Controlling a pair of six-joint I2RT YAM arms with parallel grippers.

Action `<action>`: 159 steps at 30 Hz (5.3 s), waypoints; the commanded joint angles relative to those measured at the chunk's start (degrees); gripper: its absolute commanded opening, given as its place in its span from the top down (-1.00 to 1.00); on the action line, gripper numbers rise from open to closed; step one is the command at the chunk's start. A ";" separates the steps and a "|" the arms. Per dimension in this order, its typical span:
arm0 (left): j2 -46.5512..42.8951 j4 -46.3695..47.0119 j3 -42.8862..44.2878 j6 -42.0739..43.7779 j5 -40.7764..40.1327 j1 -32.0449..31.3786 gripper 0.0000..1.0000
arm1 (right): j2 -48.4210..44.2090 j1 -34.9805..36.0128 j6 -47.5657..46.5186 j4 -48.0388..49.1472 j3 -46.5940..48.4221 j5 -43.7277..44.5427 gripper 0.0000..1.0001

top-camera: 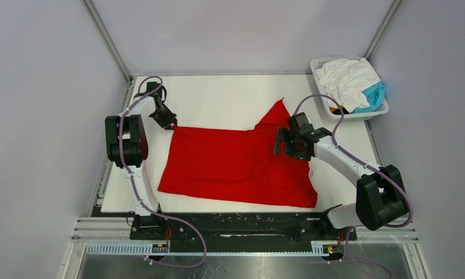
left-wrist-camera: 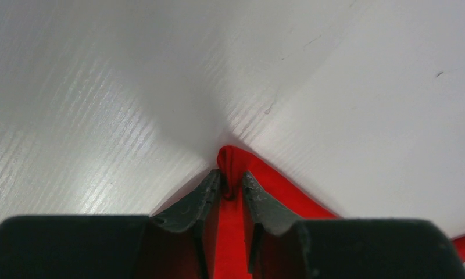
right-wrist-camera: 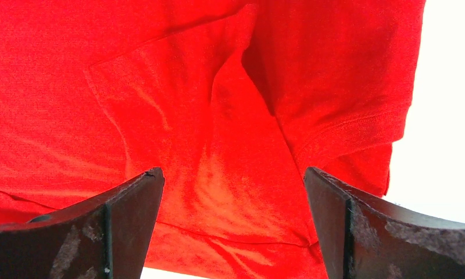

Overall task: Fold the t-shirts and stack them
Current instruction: Grab the side of the flattened tshirt furthest away from the robot with both arms, then fold the other side of the tshirt into a rectangle

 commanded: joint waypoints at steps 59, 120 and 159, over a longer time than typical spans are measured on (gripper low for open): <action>-2.75 -3.85 4.27 6.13 4.56 -1.77 1.00 | 45.07 -10.36 0.60 -6.63 56.12 -1.16 -0.99; -4.87 -2.34 2.03 5.76 4.28 -1.43 1.00 | 59.53 -7.44 -4.05 -19.51 78.55 -2.59 1.00; -34.71 -1.29 -26.54 2.94 -3.26 0.73 1.00 | -28.67 8.55 9.74 -21.13 -2.46 12.41 1.00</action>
